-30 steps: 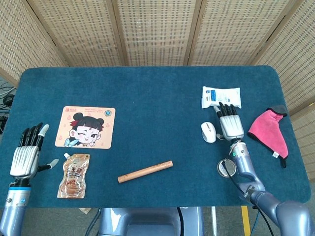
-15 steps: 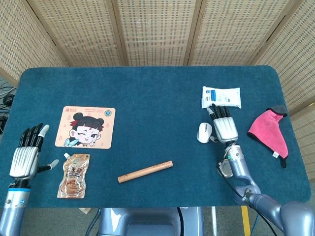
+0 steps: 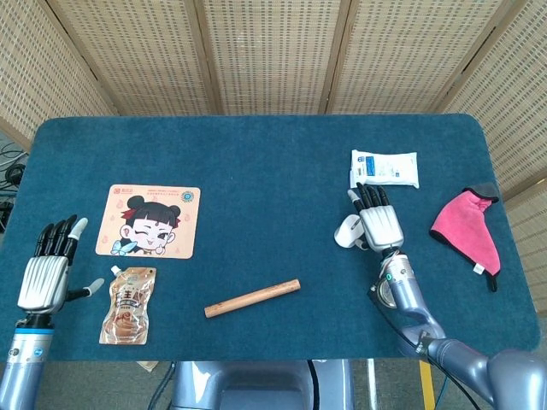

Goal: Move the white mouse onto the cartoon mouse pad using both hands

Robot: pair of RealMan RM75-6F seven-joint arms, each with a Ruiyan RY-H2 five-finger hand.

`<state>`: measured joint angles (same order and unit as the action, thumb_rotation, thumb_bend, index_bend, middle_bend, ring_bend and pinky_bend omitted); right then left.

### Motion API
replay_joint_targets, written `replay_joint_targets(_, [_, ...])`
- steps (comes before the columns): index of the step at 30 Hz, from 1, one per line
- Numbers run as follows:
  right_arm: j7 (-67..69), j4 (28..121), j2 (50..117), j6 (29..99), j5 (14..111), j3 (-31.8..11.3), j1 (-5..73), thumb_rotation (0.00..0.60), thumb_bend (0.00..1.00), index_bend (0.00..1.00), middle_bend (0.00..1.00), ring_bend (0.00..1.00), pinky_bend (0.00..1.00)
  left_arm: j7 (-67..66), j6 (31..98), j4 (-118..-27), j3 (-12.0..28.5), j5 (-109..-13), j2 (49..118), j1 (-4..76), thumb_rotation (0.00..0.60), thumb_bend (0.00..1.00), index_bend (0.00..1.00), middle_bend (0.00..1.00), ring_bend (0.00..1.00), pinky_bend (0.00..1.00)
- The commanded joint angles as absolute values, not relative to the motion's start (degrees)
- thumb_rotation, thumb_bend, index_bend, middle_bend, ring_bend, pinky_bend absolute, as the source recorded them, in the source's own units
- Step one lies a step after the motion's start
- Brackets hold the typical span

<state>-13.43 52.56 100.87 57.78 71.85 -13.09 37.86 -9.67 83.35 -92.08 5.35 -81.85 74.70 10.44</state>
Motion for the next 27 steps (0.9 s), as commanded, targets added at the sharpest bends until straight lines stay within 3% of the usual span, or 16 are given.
replay_joint_targets(1, [-13.9,52.8,101.0,57.7,71.7,-13.0,38.0,0.600,0.00,0.00,0.00,0.00,0.00,-9.6,83.3,-92.1,5.3,-81.9,74.6,10.4,0.600,0.00,0.00,0.00,0.00,0.00])
replay_joint_targets(27, [-16.2,54.0,103.0,57.5,71.3,-13.4,39.8,0.600,0.00,0.00,0.00,0.00,0.00,-9.7,83.3,-91.9,5.1,-82.3,75.0,10.5,0.600,0.00,0.00,0.00,0.00,0.00])
